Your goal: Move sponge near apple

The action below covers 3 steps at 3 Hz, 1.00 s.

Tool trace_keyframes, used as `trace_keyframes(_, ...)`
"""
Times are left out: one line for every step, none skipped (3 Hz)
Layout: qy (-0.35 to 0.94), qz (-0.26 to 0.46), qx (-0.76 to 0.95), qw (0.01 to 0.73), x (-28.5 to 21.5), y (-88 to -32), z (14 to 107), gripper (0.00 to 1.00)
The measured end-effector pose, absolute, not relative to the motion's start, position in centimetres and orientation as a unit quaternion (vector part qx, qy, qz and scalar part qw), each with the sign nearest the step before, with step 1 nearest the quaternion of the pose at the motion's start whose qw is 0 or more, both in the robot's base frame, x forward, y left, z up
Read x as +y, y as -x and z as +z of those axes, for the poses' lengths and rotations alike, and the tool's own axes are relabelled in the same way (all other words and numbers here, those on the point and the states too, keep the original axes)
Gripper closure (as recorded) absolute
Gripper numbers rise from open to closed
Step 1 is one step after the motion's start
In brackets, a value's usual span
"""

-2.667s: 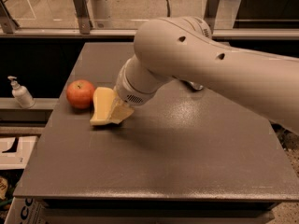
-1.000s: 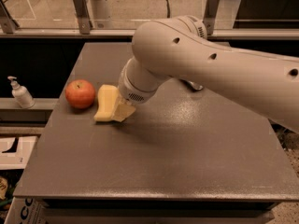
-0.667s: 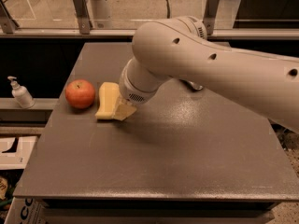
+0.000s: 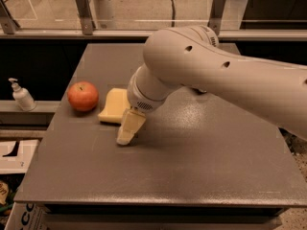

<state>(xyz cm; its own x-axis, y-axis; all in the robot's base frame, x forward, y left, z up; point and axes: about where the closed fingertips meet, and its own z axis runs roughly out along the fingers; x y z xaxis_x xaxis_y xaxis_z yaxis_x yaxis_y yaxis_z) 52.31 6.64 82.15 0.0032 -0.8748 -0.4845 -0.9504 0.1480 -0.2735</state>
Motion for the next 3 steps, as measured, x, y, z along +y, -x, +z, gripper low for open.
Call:
trace_keyframes(0.638, 0.089, 0.709, 0.288, 6.72, -51.42, 81.21, 0.0)
trace_keyframes(0.615, 0.125, 0.718, 0.3, 6.62, -50.95, 80.86, 0.0)
trace_keyframes(0.584, 0.165, 0.726, 0.323, 6.09, -51.09, 81.74, 0.0)
